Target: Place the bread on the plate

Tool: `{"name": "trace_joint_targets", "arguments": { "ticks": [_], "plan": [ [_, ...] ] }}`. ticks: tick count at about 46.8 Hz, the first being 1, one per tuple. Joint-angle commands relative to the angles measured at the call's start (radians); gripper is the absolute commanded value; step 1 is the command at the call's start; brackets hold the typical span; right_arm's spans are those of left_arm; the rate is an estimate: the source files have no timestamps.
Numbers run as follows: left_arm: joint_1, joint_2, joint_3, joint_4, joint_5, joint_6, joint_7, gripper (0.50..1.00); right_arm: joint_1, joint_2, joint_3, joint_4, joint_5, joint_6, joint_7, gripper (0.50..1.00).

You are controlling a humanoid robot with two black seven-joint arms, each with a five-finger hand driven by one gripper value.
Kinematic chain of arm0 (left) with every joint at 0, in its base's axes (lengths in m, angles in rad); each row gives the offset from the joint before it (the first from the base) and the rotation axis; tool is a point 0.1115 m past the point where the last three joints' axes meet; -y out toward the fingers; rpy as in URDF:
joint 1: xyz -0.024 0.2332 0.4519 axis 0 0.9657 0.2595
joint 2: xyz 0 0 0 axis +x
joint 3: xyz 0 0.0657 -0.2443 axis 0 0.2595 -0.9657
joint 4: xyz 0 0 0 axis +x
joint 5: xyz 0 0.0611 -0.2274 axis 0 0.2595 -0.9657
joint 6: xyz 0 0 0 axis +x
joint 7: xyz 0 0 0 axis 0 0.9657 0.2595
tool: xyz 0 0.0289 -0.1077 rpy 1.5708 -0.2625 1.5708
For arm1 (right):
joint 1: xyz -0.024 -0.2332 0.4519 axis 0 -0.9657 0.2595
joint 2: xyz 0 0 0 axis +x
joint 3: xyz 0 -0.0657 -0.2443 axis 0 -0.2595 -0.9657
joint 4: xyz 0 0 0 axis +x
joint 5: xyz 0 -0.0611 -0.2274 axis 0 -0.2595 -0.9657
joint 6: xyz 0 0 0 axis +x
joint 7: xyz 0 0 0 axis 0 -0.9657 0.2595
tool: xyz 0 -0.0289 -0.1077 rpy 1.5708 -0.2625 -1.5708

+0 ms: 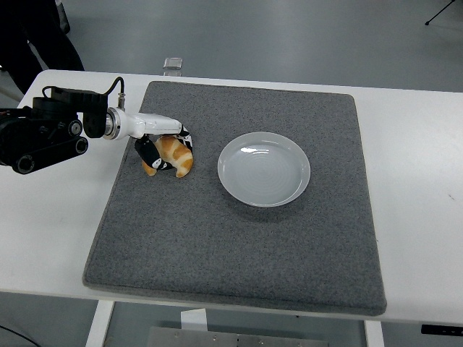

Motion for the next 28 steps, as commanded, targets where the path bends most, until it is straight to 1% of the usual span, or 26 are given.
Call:
{"name": "trace_joint_targets", "arguments": {
  "ticks": [1, 9, 14, 16, 19, 24, 28],
  "plan": [
    [0.006, -0.002, 0.001, 0.001, 0.023, -0.002, 0.000, 0.500, -0.001, 0.000, 0.001, 0.000, 0.000, 0.000, 0.000, 0.952],
    [-0.018, -0.001, -0.008, 0.000, 0.018, -0.004, 0.000, 0.500, 0.000, 0.000, 0.000, 0.000, 0.000, 0.000, 0.000, 0.952],
    [-0.107, 0.010, -0.017, -0.019, 0.003, -0.027, 0.000, 0.500, 0.000, 0.000, 0.000, 0.000, 0.000, 0.000, 0.000, 0.952],
    [-0.147, 0.019, -0.019, -0.039, -0.011, -0.048, 0.000, 0.500, 0.000, 0.000, 0.000, 0.000, 0.000, 0.000, 0.000, 0.952],
    [-0.213, 0.045, -0.022, -0.057, -0.048, -0.096, 0.000, 0.500, 0.000, 0.000, 0.000, 0.000, 0.000, 0.000, 0.000, 0.952],
    [-0.317, 0.062, -0.034, -0.059, -0.086, -0.154, 0.000, 0.500, 0.000, 0.000, 0.001, 0.000, 0.000, 0.000, 0.000, 0.952],
    [-0.382, 0.079, -0.062, -0.057, -0.091, -0.195, 0.000, 0.500, 0.000, 0.000, 0.000, 0.000, 0.000, 0.000, 0.000, 0.952]
  ]
}}
